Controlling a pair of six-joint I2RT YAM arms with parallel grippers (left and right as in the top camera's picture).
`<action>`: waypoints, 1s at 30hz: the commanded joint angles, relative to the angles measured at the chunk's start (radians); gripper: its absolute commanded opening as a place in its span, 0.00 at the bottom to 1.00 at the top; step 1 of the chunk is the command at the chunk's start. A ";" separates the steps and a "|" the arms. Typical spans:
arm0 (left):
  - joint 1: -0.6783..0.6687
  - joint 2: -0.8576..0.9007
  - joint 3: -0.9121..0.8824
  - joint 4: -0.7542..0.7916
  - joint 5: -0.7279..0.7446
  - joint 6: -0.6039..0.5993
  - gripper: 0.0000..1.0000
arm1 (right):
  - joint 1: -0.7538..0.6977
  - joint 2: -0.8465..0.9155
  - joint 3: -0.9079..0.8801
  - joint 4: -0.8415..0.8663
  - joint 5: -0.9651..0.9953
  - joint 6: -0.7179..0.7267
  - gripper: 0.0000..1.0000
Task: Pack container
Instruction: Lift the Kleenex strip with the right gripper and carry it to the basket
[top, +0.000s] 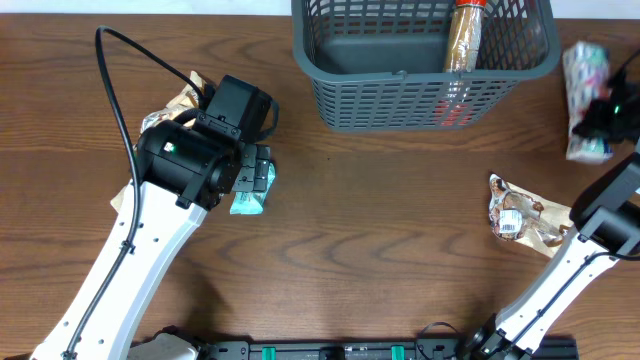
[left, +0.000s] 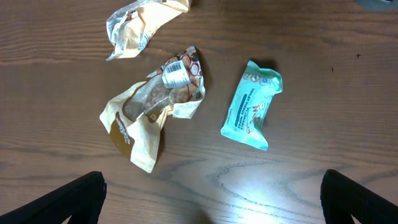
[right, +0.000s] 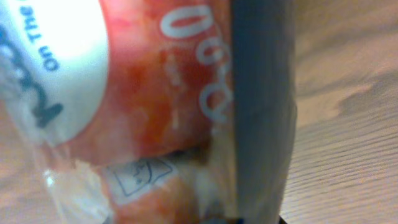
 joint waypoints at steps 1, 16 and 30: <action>0.005 0.003 0.016 -0.006 -0.006 0.002 0.99 | 0.045 -0.065 0.219 -0.040 -0.045 0.080 0.01; 0.005 0.003 0.016 -0.006 -0.006 0.002 0.99 | 0.288 -0.394 0.592 -0.159 -0.038 0.206 0.01; 0.005 0.003 0.016 -0.006 -0.006 0.002 0.99 | 0.581 -0.322 0.531 -0.222 0.284 0.406 0.01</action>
